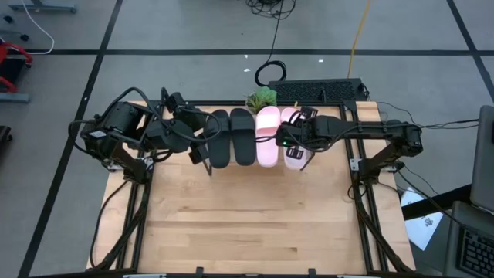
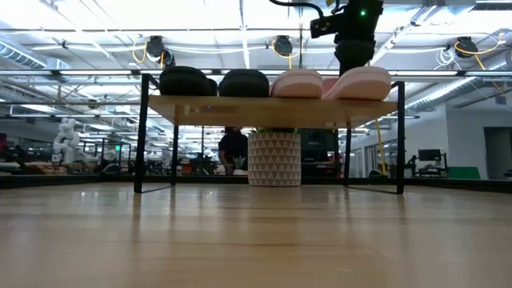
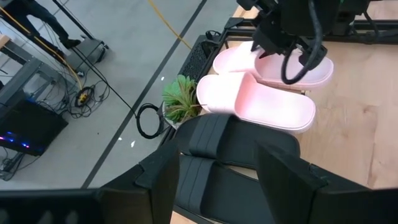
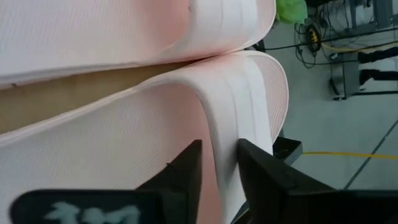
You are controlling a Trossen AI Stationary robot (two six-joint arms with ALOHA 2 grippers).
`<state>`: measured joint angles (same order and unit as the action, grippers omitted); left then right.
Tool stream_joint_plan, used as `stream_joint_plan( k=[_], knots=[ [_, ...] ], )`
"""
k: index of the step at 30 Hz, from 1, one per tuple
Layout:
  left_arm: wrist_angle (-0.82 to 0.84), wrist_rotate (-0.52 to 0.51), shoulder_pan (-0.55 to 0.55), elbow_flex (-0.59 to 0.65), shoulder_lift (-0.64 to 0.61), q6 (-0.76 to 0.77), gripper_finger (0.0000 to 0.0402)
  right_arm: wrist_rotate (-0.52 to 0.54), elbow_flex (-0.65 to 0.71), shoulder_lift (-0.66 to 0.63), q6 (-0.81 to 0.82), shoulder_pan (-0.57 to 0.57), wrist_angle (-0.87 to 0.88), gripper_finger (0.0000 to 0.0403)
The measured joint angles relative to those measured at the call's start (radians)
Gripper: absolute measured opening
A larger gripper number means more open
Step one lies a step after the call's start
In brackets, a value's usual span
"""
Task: Pick and place slides into the shelf
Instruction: Put the pink slipper on the shelf, then return to Home Position
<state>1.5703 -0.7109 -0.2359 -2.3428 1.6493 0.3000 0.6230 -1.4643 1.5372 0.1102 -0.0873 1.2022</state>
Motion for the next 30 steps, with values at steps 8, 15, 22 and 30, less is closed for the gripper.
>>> stream_joint_plan(
  k=[8,15,22,30],
  knots=[
    [0.000,0.005,0.000,0.000,0.000,0.001,0.0205,-0.006,0.000,0.000,0.009,0.001,0.006,0.0150],
    [0.000,0.005,0.000,0.000,0.000,0.000,0.0205,-0.072,0.000,0.000,0.009,0.004,0.017,0.0168],
    [0.000,0.004,0.000,0.000,0.000,-0.001,0.0205,-0.076,-0.001,-0.018,0.009,0.004,0.019,0.0169],
    [0.000,0.004,0.000,0.000,0.000,-0.001,0.0205,-0.162,0.000,-0.085,0.033,0.004,0.013,0.0169]
  ],
)
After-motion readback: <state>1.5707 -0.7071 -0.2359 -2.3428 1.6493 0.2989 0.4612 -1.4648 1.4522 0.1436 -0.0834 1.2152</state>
